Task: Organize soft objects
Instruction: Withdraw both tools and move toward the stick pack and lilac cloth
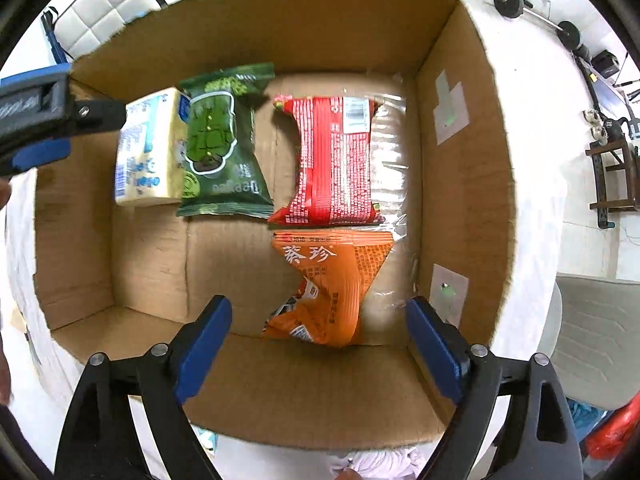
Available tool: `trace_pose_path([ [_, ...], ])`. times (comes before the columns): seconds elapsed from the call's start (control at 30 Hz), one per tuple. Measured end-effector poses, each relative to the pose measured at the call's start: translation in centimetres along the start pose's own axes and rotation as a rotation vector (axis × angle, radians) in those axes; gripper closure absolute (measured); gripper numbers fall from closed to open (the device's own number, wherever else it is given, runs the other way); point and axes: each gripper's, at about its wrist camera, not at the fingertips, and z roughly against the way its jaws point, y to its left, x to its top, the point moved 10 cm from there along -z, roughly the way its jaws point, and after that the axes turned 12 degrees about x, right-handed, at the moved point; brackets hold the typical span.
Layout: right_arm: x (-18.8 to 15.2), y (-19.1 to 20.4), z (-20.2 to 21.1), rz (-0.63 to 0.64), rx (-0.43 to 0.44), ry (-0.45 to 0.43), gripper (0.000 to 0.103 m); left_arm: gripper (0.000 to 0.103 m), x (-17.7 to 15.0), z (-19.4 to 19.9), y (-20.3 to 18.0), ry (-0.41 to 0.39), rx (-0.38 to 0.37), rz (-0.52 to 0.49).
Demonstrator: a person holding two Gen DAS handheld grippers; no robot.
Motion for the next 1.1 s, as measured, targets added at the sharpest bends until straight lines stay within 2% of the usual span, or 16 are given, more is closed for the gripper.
trace_pose_path([
  [0.03,-0.1,-0.1,0.3,0.001,-0.007,-0.012,0.0,0.008,-0.5,0.7,0.1,-0.018,0.002,0.0],
  [0.13,0.5,-0.1,1.0,0.01,-0.016,-0.055,0.0,0.006,-2.1,2.8,0.7,-0.069,0.004,0.006],
  [0.37,-1.0,1.1,3.2,0.022,0.0,-0.137,0.0,0.005,-6.4,6.6,1.6,-0.153,0.015,0.02],
  [0.6,-3.7,2.7,8.1,0.061,-0.006,-0.256,0.0,0.005,-9.9,11.0,2.5,-0.264,0.046,0.034],
  [0.77,-5.8,3.8,10.8,0.075,0.012,-0.304,0.0,0.005,-11.7,14.3,3.0,-0.332,0.062,0.045],
  [0.93,-7.6,5.0,13.4,0.087,0.046,-0.344,0.0,0.005,-13.0,17.0,3.4,-0.379,0.075,0.053],
  [1.1,-8.7,5.5,14.9,0.087,0.069,-0.376,0.0,0.005,-14.6,17.9,3.4,-0.384,0.069,0.067],
])
